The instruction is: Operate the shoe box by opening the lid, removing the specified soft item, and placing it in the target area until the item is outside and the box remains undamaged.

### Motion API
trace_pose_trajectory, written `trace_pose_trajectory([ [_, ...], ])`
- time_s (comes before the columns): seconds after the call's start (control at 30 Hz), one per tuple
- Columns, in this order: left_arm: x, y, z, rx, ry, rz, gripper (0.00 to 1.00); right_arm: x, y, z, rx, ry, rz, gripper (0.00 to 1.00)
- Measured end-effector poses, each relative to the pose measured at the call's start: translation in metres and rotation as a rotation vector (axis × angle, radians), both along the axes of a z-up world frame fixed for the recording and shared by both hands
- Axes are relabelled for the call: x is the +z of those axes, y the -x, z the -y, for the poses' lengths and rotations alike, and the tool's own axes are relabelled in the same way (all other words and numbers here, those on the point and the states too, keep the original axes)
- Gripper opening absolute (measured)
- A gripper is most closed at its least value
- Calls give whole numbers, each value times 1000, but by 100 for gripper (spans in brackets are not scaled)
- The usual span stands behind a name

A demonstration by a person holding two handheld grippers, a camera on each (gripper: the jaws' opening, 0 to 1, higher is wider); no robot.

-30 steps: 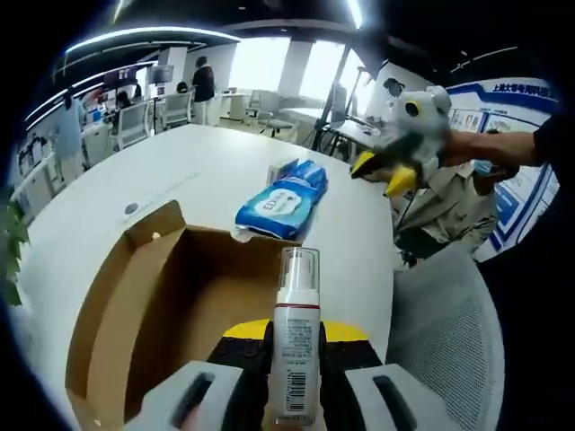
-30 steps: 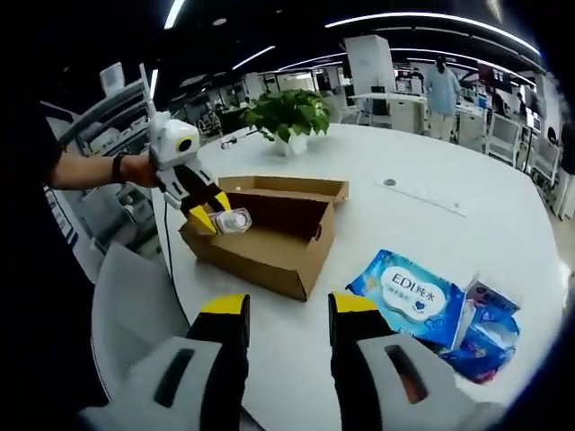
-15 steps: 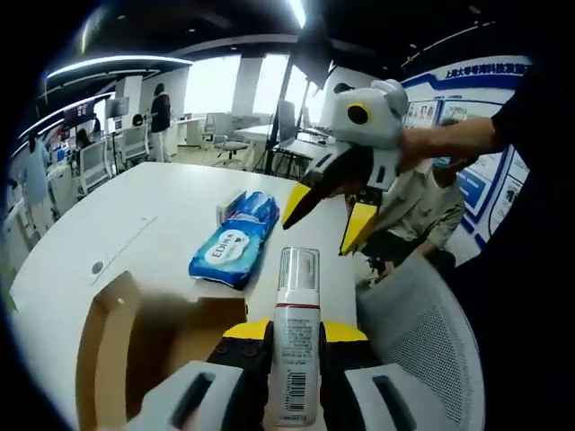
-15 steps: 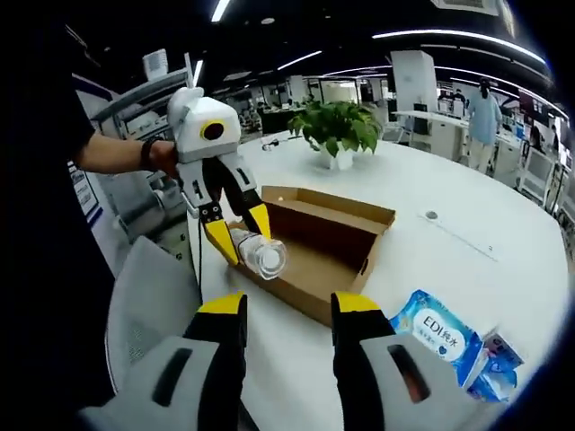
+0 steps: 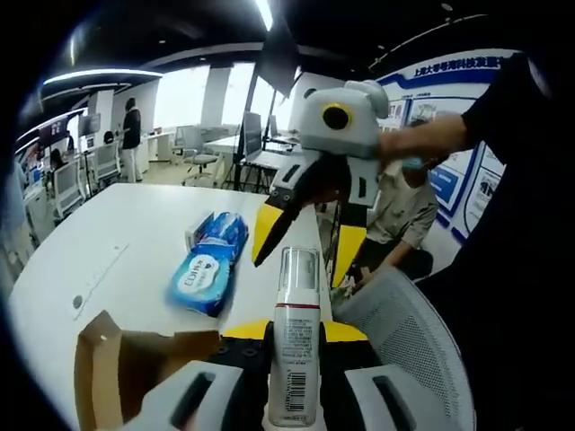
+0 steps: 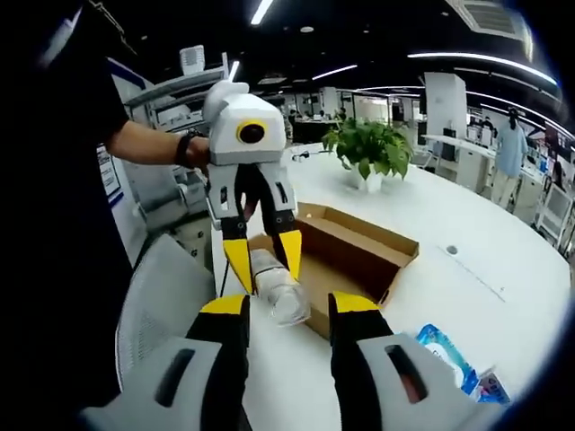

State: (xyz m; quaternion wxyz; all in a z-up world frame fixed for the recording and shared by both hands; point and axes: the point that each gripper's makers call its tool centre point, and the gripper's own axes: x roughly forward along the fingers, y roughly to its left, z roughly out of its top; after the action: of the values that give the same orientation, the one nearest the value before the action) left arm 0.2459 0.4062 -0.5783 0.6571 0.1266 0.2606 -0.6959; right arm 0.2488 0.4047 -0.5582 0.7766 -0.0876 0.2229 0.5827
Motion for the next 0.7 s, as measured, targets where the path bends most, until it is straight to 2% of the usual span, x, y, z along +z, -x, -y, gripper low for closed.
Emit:
trace_pose_trajectory([
  [0.2, 6, 10, 6, -60, 13, 2, 19, 3, 18, -6, 97, 0, 19, 25],
  [0.37, 8, 17, 10, -95, 25, -2, 19, 1, 21, -5, 108, 9, 23, 19],
  [0.6, 7, 20, 10, -104, 36, -21, 20, -1, 23, -3, 104, 24, 17, 18],
  [0.7, 4, 21, 11, -105, 37, -33, 20, -5, 23, 0, 100, 10, -4, 18],
])
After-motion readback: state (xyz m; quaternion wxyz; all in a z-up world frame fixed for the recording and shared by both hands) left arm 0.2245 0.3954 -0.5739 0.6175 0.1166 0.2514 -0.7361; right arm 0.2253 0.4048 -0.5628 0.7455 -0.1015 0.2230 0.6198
